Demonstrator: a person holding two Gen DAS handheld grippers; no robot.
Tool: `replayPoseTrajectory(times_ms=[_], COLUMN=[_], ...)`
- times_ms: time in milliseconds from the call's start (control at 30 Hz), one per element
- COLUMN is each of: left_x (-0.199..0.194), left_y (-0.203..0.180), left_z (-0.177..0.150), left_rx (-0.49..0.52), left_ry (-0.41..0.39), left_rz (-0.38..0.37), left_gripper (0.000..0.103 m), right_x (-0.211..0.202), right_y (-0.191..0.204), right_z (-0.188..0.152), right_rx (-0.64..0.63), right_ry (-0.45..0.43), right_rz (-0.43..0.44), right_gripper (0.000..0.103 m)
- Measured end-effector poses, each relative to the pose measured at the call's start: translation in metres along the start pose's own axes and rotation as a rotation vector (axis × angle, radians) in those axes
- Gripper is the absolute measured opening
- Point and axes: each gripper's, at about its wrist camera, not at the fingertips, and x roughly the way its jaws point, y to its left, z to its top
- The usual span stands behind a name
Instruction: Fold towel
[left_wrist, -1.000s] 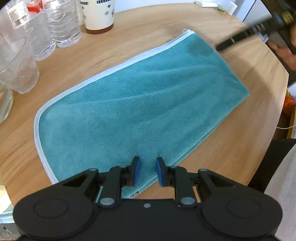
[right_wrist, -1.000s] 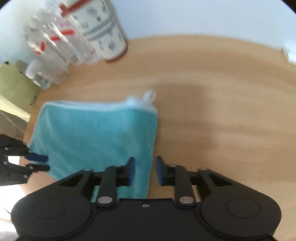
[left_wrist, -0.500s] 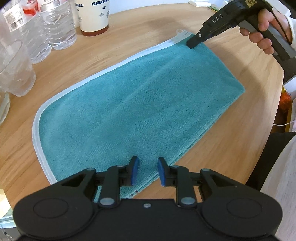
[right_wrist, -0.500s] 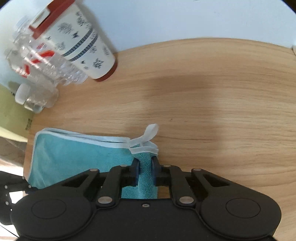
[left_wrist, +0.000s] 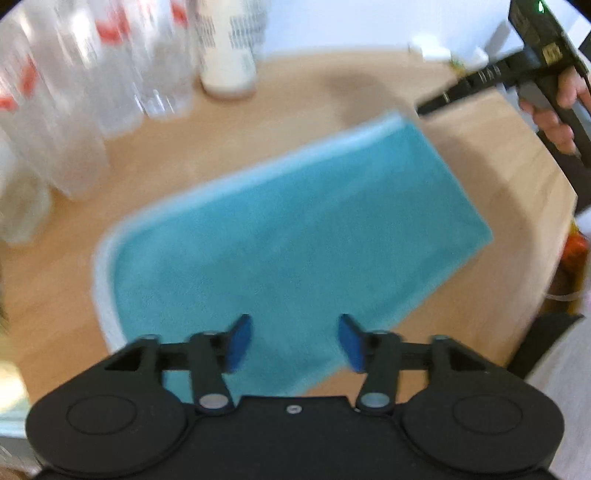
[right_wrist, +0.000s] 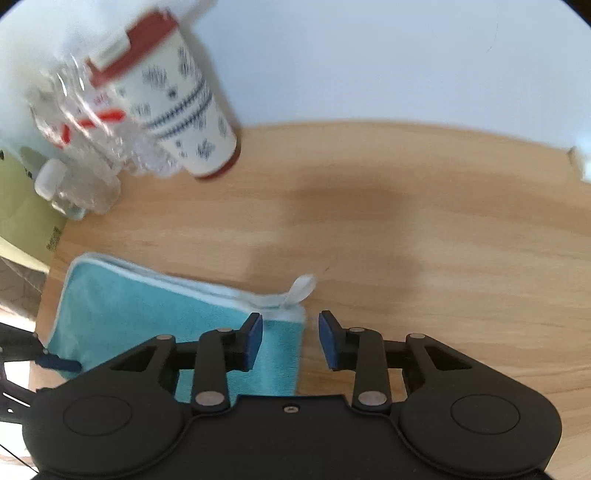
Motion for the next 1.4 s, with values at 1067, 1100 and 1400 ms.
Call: replayPoseTrajectory(times_ms=[1067, 1100, 1400], left_x=[0.042, 0.039, 0.044], left_y=[0.021, 0.022, 0.016], left_z=[0.02, 0.021, 0.03], left_rx=[-0.203, -0.227, -0.285], left_ry=[-0.033, -0.041, -0.046], left_rz=[0.301, 0.295, 0.298], left_gripper=[0.077, 0.077, 0.078], right_x=[0.041, 0.038, 0.036], right_y=[0.055, 0.055, 0.07], right_z=[-0.039, -0.037, -0.048], right_rx=[-0.241, -0.211, -0.226], right_ry=[0.094, 0.088, 0.064], right_rz=[-0.009, -0.006, -0.036], right_gripper=[0.038, 0.038, 0.038])
